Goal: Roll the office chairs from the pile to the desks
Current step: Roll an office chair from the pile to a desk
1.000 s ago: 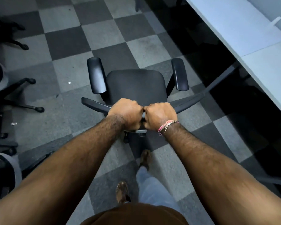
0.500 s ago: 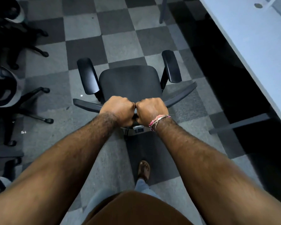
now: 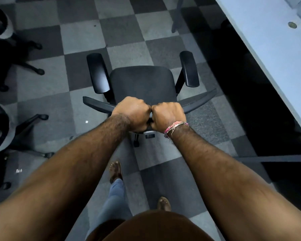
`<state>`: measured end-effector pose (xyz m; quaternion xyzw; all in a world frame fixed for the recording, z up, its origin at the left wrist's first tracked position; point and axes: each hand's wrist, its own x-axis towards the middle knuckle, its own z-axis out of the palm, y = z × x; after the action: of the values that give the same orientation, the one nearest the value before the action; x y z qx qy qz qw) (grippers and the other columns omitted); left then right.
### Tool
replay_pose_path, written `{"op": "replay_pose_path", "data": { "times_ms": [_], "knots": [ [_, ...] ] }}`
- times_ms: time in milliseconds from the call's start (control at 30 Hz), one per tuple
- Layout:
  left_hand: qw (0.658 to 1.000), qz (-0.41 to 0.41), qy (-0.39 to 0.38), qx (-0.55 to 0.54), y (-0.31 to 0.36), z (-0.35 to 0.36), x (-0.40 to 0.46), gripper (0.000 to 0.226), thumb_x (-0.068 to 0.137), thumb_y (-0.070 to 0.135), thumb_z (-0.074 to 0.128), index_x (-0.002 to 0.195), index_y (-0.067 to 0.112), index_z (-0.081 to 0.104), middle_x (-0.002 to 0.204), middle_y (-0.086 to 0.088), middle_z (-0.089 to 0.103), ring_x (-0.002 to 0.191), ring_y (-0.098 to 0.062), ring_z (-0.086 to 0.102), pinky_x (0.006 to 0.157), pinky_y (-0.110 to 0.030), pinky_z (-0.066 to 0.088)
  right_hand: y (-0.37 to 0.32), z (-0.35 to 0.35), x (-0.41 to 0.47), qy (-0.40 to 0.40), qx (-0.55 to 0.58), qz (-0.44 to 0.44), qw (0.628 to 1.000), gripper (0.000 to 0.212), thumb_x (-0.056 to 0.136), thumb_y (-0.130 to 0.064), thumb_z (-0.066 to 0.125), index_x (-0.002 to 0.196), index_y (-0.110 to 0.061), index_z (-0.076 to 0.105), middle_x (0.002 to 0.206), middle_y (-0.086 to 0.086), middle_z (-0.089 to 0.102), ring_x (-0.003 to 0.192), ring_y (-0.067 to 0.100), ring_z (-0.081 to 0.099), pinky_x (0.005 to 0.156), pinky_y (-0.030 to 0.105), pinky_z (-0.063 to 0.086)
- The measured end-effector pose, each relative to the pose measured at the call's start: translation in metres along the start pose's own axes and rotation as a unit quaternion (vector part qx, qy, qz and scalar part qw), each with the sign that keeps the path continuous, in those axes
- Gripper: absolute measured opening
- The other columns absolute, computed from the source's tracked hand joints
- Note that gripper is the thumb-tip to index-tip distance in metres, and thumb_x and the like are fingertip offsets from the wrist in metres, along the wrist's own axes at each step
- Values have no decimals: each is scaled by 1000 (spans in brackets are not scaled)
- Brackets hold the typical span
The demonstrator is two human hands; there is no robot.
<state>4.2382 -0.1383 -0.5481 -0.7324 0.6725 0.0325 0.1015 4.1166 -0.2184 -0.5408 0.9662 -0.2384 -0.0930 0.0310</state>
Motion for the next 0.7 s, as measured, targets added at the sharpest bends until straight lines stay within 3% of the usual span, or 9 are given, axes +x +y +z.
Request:
{"op": "replay_pose_path", "data": {
  "times_ms": [267, 467, 700],
  "knots": [
    [995, 89, -19, 32, -130, -3, 71, 31, 86, 54, 52, 81, 24, 61, 84, 4, 70, 74, -24, 68, 66, -34, 55, -21, -26, 124, 3, 11, 63, 998, 23, 78, -47, 62, 83, -24, 66, 84, -2, 71, 79, 24, 69, 60, 29, 36],
    [992, 122, -18, 22, -200, -6, 140, 25, 83, 48, 52, 73, 24, 54, 77, 5, 67, 67, -22, 64, 59, -33, 52, -4, -35, 212, 2, 4, 93, 996, 24, 73, -49, 63, 76, -26, 63, 74, -5, 69, 70, 21, 68, 56, 27, 33],
    [990, 133, -10, 46, -283, -18, 258, 26, 83, 49, 54, 76, 24, 56, 80, 4, 68, 70, -24, 66, 60, -32, 48, 46, -48, 339, 10, 9, 110, 994, 21, 76, -46, 60, 79, -25, 63, 77, -3, 69, 71, 22, 68, 57, 29, 36]
  ]
}}
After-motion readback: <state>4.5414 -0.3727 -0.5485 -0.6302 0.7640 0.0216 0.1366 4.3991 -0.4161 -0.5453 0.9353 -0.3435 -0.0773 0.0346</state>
